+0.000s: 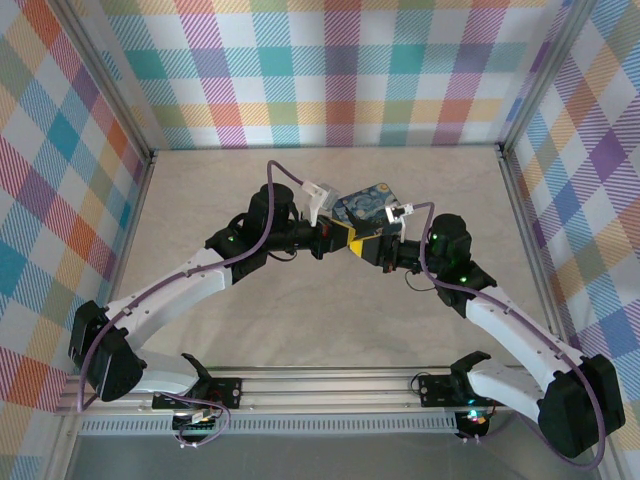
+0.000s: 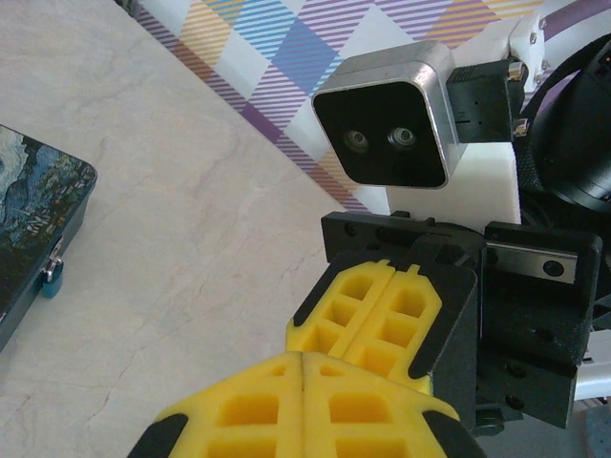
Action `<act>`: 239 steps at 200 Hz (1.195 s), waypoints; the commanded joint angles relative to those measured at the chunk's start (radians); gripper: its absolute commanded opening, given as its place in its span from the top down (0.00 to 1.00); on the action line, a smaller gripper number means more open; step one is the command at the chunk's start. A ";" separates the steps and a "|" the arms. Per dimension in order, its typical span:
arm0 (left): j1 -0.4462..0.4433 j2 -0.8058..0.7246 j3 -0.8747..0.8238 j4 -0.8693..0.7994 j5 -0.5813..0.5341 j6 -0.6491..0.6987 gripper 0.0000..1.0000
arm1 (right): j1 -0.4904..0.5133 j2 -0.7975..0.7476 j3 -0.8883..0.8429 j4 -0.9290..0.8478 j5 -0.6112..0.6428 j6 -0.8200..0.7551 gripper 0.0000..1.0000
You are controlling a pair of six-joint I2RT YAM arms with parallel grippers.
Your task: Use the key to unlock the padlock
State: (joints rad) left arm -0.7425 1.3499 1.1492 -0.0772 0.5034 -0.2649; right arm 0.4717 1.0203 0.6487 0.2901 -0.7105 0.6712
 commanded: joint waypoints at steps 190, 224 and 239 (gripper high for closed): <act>0.101 0.432 0.379 -0.191 -0.170 -0.061 0.29 | -0.016 -0.168 0.109 -0.893 0.809 -0.131 1.00; 0.055 0.628 0.604 -0.392 -0.196 0.003 0.29 | -0.017 -0.208 0.118 -0.988 0.919 -0.119 1.00; 0.037 0.708 0.704 -0.468 -0.211 0.019 0.30 | -0.017 -0.216 0.123 -1.013 0.940 -0.119 1.00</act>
State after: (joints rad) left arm -0.6655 1.9671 1.7203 -0.3687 0.3115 -0.3038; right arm 0.4583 0.8211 0.7334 -0.6270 0.1303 0.5449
